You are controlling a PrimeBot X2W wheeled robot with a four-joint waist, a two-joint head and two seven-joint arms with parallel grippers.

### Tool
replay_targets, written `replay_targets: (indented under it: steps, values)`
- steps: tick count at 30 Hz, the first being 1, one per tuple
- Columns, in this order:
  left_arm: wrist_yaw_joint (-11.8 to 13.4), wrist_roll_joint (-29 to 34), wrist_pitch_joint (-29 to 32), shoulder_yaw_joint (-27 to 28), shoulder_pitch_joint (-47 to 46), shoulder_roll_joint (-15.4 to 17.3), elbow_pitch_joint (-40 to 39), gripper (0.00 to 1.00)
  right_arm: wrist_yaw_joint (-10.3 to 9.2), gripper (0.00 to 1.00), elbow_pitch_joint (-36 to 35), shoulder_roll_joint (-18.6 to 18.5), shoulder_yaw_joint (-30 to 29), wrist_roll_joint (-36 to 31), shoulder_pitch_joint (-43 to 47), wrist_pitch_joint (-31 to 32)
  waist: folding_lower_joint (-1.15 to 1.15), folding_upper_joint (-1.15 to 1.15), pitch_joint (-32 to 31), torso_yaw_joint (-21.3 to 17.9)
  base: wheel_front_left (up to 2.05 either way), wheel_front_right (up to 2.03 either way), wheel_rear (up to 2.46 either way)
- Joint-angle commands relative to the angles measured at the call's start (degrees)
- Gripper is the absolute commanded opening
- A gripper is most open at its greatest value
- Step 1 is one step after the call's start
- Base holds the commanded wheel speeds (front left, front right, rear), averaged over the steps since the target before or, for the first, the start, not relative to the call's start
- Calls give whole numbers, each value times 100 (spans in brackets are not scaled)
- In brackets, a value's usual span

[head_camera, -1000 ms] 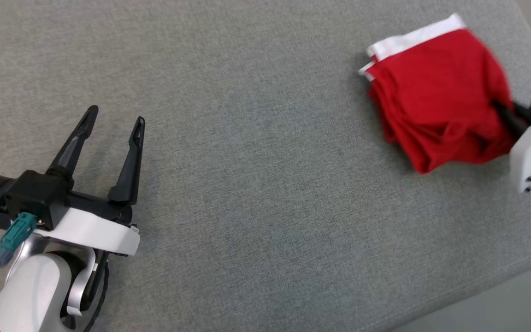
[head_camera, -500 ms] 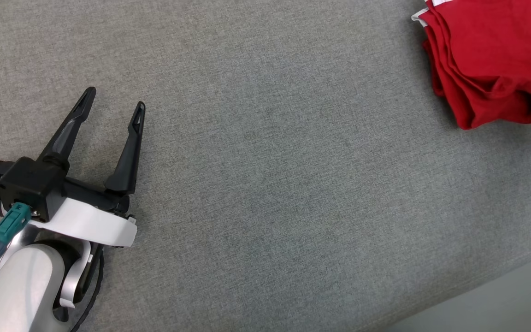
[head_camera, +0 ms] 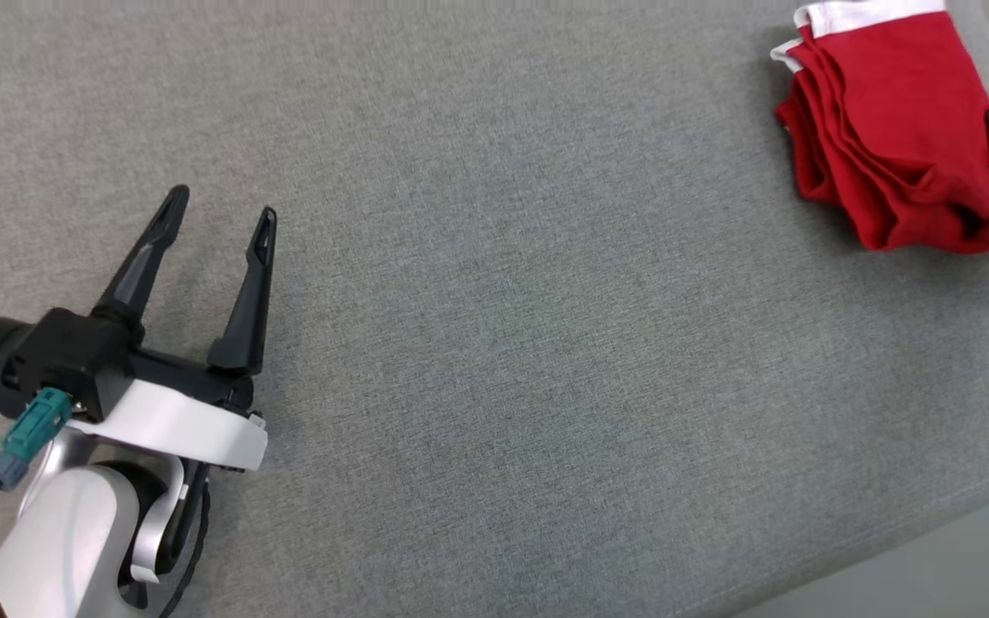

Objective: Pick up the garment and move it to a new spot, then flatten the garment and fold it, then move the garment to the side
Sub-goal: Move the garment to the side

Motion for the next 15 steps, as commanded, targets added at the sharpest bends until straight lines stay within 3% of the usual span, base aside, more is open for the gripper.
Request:
replay_targets:
  steps: [1,7,15]
  values:
    - [45,-53,-88,31,85,-29,80,100,-1,100,-248,92,-275,-37,250,-179,0,0,-274,71,0,0,0]
    - [69,-128,-212,31,182,-128,218,100,-1,100,-1038,393,-988,-234,874,-300,0,0,-605,242,0,0,0]
    - [162,-279,-411,58,391,-301,451,100,-1,100,-2780,1319,-1937,-709,2170,-258,0,0,-1117,655,0,0,0]
